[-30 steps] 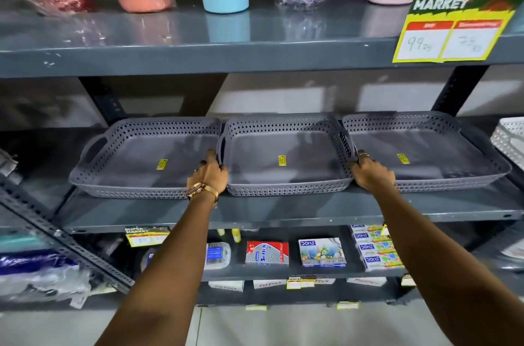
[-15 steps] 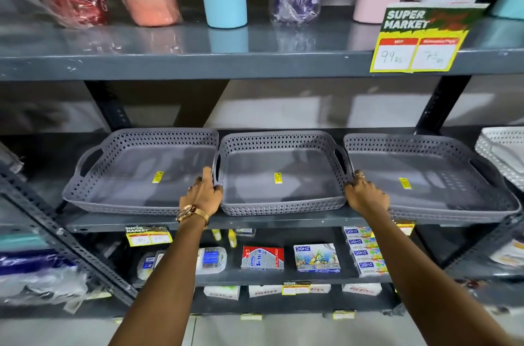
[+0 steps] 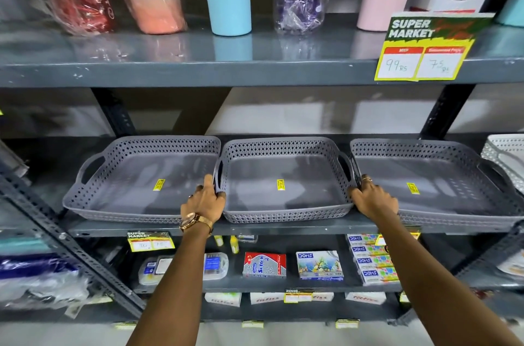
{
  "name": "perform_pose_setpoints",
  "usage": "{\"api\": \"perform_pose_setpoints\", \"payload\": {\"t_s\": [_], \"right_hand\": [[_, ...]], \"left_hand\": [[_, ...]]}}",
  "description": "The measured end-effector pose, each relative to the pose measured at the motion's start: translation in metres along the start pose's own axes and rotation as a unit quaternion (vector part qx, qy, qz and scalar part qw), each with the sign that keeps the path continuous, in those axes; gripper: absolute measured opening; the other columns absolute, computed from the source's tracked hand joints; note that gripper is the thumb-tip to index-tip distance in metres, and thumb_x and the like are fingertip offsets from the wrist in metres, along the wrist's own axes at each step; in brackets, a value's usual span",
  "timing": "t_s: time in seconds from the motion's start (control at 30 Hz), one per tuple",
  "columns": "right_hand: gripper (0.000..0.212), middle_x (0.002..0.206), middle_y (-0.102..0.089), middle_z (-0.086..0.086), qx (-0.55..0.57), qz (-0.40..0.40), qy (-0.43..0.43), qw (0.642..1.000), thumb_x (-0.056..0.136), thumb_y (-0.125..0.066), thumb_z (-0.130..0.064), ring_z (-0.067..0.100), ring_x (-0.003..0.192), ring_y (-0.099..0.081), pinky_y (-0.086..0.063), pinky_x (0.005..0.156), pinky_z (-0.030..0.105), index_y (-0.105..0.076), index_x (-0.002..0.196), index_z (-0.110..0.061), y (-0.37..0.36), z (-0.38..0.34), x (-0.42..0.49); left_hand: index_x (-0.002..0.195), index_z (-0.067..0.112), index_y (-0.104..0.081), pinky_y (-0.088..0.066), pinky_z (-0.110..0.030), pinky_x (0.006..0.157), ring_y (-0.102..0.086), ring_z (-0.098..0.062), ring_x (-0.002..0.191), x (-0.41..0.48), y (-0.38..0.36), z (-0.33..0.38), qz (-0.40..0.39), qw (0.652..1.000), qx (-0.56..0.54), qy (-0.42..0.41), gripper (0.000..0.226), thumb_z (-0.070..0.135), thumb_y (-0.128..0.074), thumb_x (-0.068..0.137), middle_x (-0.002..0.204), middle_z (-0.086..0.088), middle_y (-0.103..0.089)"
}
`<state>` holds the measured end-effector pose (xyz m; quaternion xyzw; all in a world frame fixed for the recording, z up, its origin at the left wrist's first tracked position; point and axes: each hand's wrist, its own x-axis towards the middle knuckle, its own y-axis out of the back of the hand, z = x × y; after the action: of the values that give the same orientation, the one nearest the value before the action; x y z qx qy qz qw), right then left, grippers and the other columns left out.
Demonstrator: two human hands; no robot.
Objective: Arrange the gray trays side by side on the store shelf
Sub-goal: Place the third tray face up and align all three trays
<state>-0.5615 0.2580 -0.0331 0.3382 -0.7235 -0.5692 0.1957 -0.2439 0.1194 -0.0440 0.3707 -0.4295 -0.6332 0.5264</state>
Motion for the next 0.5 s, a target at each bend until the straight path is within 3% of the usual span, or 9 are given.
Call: {"api": "perform_pose_setpoints", "payload": {"t_s": [0.13,0.5], "right_hand": [[0.043,0.121,-0.062,0.022,-0.003,0.009,-0.011,1.0,0.094,-0.035,-0.034,0.038,0.11,-0.059,-0.042,0.09,0.042,-0.038,0.131,-0.012,-0.0037,-0.0027,-0.0047],[0.042,0.121,-0.063,0.02,-0.01,0.016,0.0,1.0,0.095,-0.034,-0.037,0.036,0.109,-0.059,-0.042,0.088,0.041,-0.039,0.131,-0.014,-0.0049,-0.0022,-0.0048]], "left_hand": [[0.13,0.018,-0.029,-0.047,-0.046,0.083,-0.061,-0.04,0.101,0.0009,-0.001,0.0022,0.007,1.0,-0.007,0.012,0.042,0.032,-0.04,0.093,0.121,-0.014,-0.061],[0.133,0.017,-0.03,-0.04,-0.041,0.077,-0.059,-0.038,0.106,0.0029,-0.0008,0.0066,-0.005,1.0,0.01,0.011,0.043,0.034,-0.037,0.094,0.121,-0.014,-0.06]]}}
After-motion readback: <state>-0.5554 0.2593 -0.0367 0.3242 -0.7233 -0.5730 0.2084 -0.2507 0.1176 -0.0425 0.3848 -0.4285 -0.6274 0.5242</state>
